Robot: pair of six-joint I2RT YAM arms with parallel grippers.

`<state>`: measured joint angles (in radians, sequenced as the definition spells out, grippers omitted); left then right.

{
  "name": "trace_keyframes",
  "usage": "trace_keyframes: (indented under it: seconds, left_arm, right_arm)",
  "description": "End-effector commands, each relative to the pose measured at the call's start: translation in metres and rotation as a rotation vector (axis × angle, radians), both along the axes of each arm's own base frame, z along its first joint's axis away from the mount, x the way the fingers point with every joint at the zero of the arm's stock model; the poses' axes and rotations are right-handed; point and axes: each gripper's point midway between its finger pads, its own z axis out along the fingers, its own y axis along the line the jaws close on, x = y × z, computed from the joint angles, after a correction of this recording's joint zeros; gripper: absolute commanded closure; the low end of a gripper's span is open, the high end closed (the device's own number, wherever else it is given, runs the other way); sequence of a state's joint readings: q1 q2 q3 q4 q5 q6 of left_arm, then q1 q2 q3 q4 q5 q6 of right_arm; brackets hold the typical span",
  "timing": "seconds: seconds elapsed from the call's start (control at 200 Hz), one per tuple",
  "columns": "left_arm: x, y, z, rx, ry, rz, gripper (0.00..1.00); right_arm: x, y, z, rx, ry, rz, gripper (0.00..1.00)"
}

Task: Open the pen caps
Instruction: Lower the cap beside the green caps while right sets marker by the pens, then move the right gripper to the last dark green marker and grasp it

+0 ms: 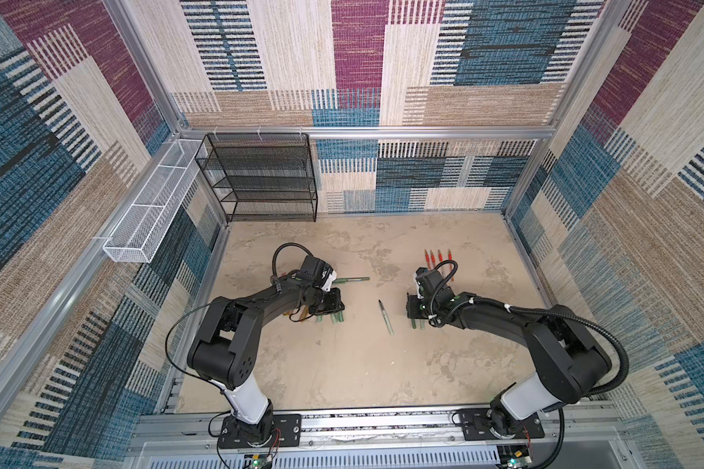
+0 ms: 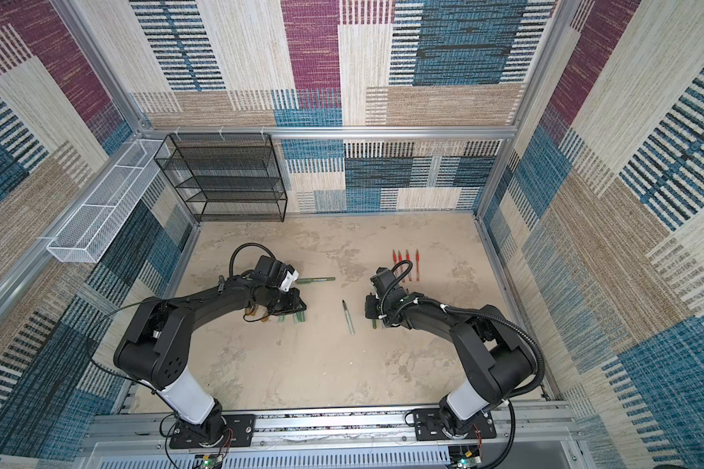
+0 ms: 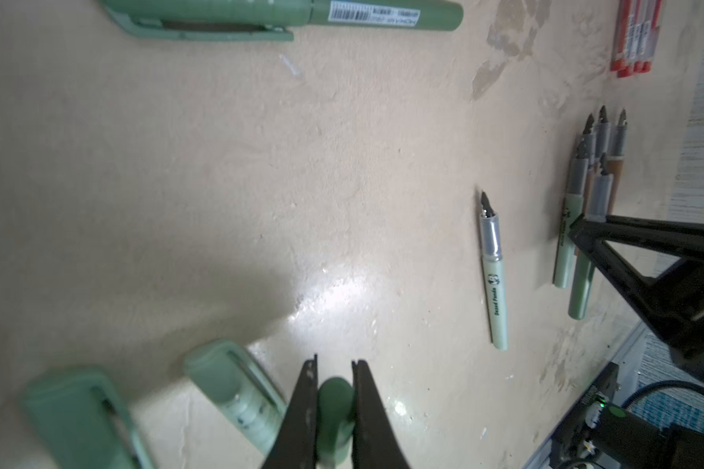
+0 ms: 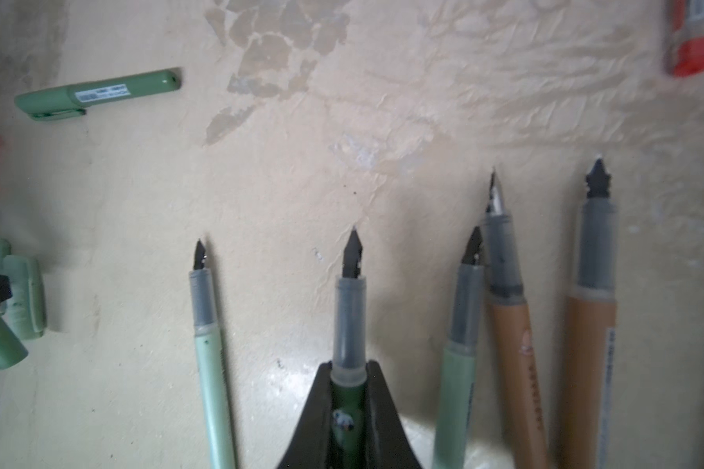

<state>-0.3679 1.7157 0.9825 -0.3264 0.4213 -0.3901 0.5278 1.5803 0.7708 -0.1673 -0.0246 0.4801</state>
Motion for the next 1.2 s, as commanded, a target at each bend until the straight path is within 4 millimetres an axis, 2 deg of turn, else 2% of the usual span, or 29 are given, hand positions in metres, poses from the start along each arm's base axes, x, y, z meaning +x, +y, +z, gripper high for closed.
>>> trace_keyframes:
  seconds: [0.0, 0.1, 0.25, 0.311, 0.496, 0.681, 0.796, 0.987, 1.047, 1.052, 1.067, 1.192]
  left_arm:
    - [0.003, 0.004, -0.008, 0.046, -0.011, -0.006, 0.86]
    - [0.002, 0.007, -0.010, 0.072, -0.004, -0.006, 0.78]
    - [0.003, 0.008, -0.009, 0.071, -0.014, 0.006, 0.64]
    - [0.004, 0.007, -0.003, 0.069, -0.022, 0.005, 0.60]
    - [0.006, 0.007, 0.036, 0.037, -0.130, 0.002, 0.51]
    - [-0.001, 0.014, 0.081, 0.033, -0.294, -0.054, 0.42]
    - [-0.008, 0.022, 0.102, 0.030, -0.404, -0.090, 0.34]
    - [-0.007, 0.055, 0.130, 0.032, -0.479, -0.019, 0.26]
    - [-0.007, 0.064, 0.140, 0.002, -0.493, 0.007, 0.24]
    - [-0.006, 0.065, 0.140, -0.001, -0.493, 0.010, 0.24]
    - [-0.005, 0.068, 0.143, -0.005, -0.498, 0.023, 0.23]
    - [0.000, 0.100, 0.159, -0.035, -0.513, 0.154, 0.21]
  right_arm:
    - [0.008, 0.002, -0.001, -0.007, -0.028, 0.005, 0.81]
    - [0.009, 0.004, -0.001, -0.005, -0.011, 0.004, 0.73]
    - [0.013, 0.010, 0.016, 0.020, -0.045, 0.027, 0.65]
    - [0.015, 0.012, 0.022, 0.021, -0.048, 0.037, 0.63]
    - [0.033, 0.034, 0.051, 0.078, -0.113, 0.113, 0.54]
    - [0.066, 0.069, 0.066, 0.126, -0.120, 0.184, 0.51]
    - [0.093, 0.093, 0.071, 0.156, -0.130, 0.222, 0.49]
    - [0.129, 0.135, 0.060, 0.225, -0.093, 0.292, 0.49]
    - [0.136, 0.143, 0.045, 0.223, -0.062, 0.303, 0.49]
    - [0.139, 0.145, 0.050, 0.228, -0.074, 0.305, 0.49]
    - [0.143, 0.148, 0.049, 0.230, -0.072, 0.309, 0.49]
    - [0.152, 0.165, 0.034, 0.225, -0.035, 0.347, 0.49]
